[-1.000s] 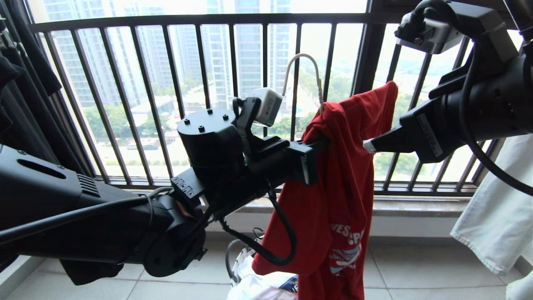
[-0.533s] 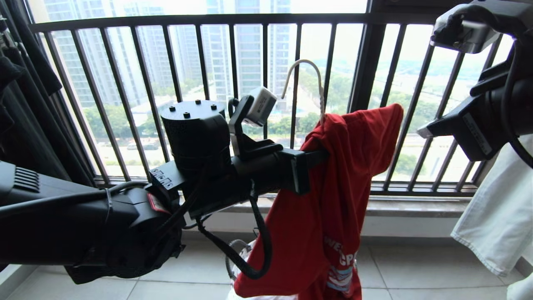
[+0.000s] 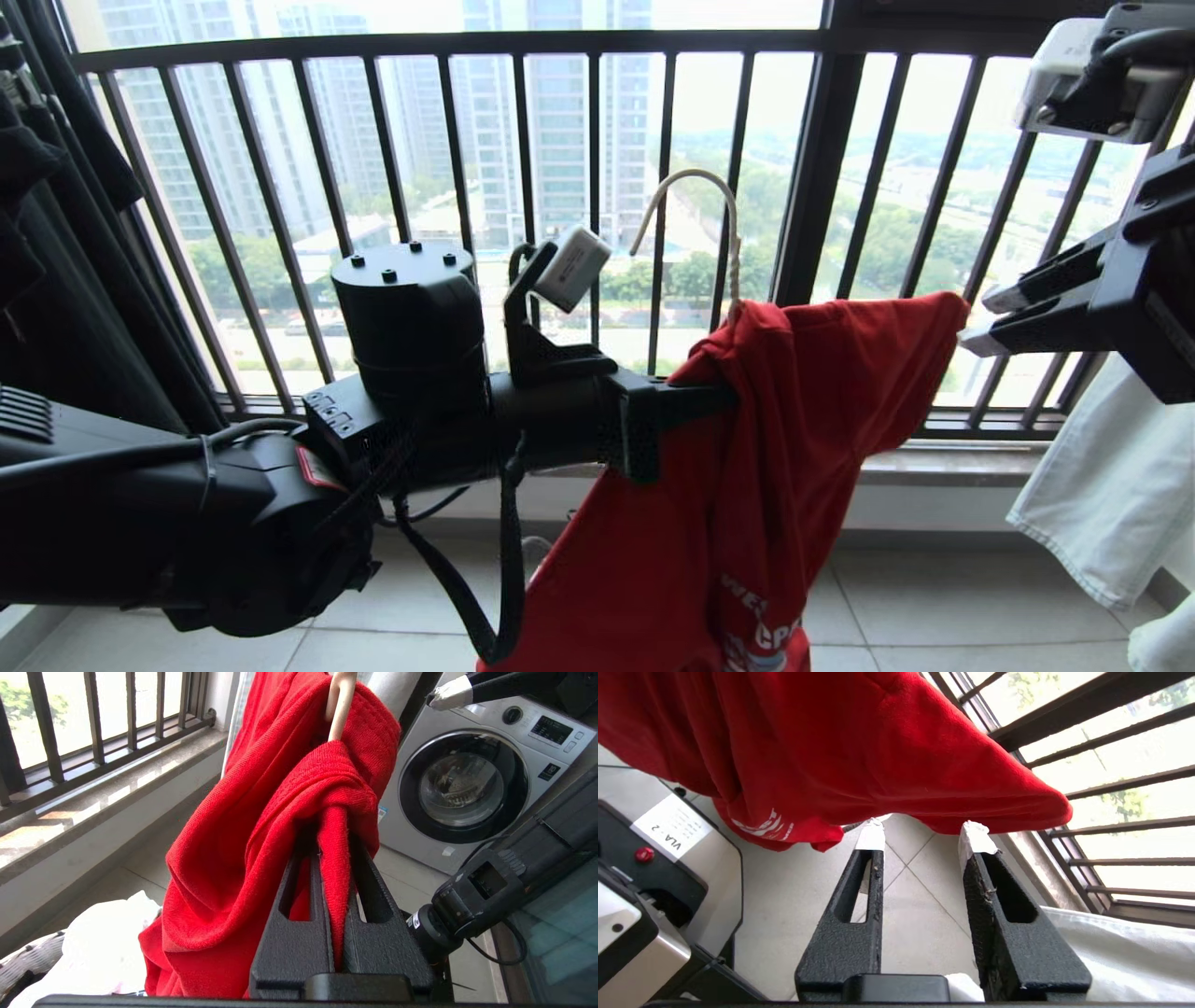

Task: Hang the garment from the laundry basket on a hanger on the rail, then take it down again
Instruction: Hang the clothes rack on the clothesline

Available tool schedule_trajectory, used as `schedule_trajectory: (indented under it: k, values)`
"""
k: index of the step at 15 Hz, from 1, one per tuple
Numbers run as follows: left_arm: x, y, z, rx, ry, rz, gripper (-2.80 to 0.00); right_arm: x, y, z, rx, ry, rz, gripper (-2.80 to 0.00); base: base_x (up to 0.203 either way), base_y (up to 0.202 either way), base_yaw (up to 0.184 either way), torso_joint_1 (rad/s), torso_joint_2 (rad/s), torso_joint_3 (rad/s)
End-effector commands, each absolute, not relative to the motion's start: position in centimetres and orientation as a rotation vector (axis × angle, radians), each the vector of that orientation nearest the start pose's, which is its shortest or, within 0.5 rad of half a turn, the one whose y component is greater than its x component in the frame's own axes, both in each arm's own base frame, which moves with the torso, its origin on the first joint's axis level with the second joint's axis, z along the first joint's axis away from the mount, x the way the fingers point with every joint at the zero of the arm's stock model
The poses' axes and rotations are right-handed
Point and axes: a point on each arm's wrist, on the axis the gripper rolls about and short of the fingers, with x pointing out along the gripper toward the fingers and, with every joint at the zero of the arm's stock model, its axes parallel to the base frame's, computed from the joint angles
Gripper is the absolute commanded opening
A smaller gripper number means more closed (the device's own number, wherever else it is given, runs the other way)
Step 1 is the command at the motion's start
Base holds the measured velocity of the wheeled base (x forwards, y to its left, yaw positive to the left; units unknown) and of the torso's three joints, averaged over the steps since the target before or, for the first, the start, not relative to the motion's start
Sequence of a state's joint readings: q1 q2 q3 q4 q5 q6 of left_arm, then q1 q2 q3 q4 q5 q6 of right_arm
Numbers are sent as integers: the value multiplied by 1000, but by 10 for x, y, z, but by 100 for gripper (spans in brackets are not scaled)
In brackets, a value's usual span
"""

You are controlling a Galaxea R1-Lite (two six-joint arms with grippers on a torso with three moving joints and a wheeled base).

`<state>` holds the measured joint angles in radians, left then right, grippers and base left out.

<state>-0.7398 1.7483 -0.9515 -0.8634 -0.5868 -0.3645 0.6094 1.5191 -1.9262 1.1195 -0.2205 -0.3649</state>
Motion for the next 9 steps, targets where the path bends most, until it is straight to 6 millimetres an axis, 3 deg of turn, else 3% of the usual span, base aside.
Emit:
schedule_trajectory:
  k: [1, 9]
  values:
    - [230, -223, 229, -309, 182, -1378, -280, 157, 103, 372, -621, 584, 582, 0, 0, 0, 0, 0, 0, 0]
    - [225, -197, 239, -282, 177, -1524, -280, 167, 116, 368, -601, 546, 795, 0, 0, 0, 0, 0, 0, 0]
